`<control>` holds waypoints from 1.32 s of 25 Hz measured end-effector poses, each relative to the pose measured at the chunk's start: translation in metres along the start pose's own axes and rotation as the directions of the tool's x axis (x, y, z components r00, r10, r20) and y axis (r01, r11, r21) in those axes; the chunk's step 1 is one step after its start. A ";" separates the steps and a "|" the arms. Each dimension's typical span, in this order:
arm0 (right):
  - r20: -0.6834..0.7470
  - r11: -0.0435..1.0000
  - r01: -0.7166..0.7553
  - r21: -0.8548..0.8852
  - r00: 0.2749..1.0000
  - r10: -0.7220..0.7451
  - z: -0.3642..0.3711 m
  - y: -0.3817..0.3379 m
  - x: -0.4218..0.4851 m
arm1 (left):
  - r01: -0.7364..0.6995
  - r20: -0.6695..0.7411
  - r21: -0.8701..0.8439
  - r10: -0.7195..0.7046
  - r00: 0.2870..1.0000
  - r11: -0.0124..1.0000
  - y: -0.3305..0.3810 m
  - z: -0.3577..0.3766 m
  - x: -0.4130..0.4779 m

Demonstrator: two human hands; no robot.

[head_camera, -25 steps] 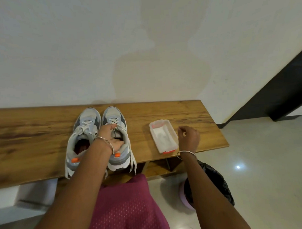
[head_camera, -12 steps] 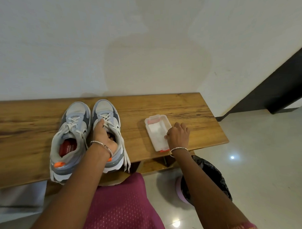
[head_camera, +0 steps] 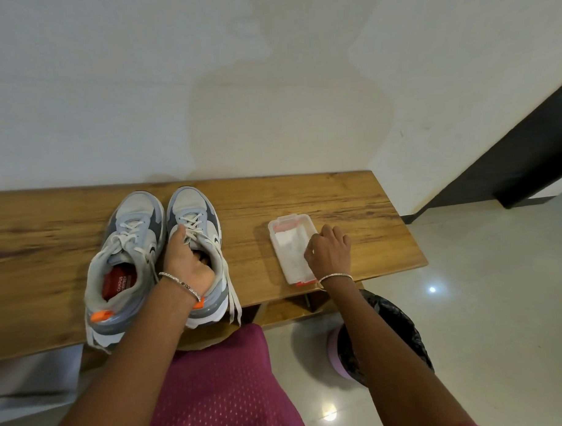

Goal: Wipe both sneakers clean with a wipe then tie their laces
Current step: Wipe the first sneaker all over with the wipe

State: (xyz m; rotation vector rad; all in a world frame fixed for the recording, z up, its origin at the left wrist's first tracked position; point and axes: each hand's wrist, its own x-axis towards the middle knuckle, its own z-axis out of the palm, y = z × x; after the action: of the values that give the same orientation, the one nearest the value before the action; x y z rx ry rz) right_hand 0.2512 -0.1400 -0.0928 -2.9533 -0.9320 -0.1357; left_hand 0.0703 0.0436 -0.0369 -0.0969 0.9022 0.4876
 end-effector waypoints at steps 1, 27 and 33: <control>-0.015 0.997 -0.014 0.076 1.000 0.015 -0.001 0.004 -0.002 | 0.003 -0.005 0.002 -0.003 1.000 1.000 0.000 0.000 0.000; 0.675 -0.907 -0.353 0.232 0.730 -0.111 -0.111 -0.001 -0.050 | 0.031 -0.090 0.099 -0.022 0.996 0.995 0.001 0.005 0.013; 0.699 -0.845 -0.518 0.131 0.653 -0.292 -0.101 -0.025 -0.098 | -0.041 -0.038 0.178 0.049 0.998 0.983 -0.005 0.002 0.002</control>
State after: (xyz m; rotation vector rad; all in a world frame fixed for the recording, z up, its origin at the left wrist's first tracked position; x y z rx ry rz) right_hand 0.1495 -0.1819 -0.0010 -0.5360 0.5156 1.0390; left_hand 0.0748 0.0399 -0.0378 0.0761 0.9870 0.4466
